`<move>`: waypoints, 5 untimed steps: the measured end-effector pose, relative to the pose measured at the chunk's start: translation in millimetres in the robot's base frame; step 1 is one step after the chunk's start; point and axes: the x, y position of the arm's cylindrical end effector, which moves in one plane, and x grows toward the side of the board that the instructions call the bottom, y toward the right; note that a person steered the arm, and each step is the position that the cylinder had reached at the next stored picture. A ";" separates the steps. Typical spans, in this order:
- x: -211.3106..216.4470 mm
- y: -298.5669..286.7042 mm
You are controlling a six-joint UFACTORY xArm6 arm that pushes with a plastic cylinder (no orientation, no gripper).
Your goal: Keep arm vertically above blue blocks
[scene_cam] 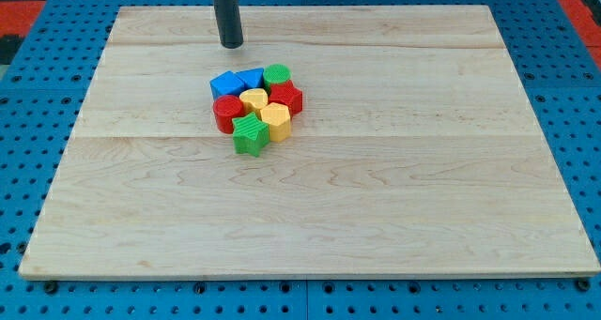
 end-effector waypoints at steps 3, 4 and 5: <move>0.0 -0.6; 0.0 -0.7; 0.0 -0.9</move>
